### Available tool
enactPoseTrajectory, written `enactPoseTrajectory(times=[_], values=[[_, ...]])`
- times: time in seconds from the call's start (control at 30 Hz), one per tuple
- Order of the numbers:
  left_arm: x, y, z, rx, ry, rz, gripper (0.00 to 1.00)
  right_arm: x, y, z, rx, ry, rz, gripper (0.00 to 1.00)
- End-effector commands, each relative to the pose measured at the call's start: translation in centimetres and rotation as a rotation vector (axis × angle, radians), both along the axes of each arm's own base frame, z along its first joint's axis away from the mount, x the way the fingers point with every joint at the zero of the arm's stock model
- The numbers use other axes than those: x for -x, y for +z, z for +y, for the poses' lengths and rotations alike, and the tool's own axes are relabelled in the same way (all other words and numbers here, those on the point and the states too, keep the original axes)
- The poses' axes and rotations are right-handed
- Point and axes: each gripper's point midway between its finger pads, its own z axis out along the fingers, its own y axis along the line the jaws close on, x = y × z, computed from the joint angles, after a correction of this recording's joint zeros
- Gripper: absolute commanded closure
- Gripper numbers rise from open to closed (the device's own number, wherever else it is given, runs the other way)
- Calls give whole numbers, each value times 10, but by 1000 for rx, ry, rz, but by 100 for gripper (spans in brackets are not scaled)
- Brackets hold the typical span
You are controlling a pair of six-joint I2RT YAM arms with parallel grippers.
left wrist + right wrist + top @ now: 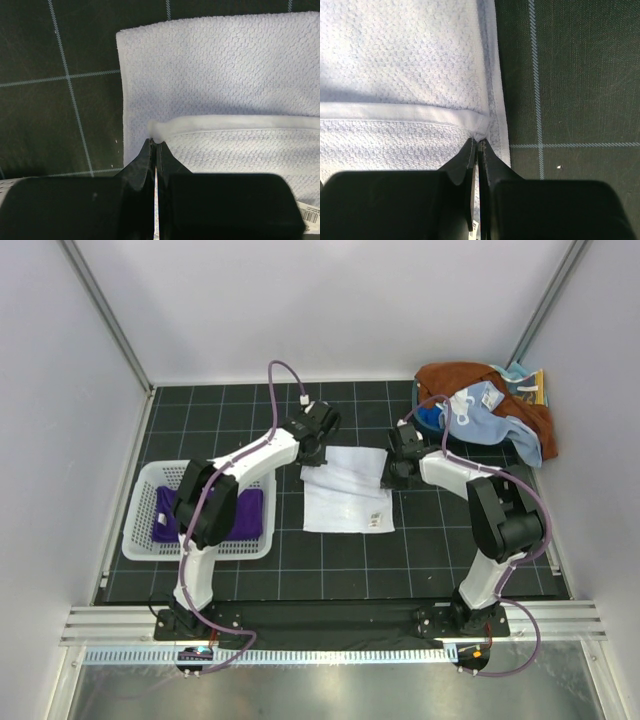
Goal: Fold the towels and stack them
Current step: Fold the towel
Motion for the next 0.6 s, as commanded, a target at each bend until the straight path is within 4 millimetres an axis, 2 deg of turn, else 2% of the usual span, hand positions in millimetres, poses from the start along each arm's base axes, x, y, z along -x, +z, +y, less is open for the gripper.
enactPoseTrajectory(times=[0.0,0.17,0.3,0.47,0.57], values=[[-1,8,-1,16,-6,-1,100,-6,21,4,-15,10,-53,99],[2,17,2,22,-6,-19,100,-21,42,4,-5,35,-120,99],[3,28,6,19,-8,-37,100,-32,69,2,14,33,-180,99],[9,39,10,30,-8,-52,100,-31,94,-5,33,19,-227,99],[12,46,12,40,-6,-61,100,-27,100,-7,32,19,-235,99]])
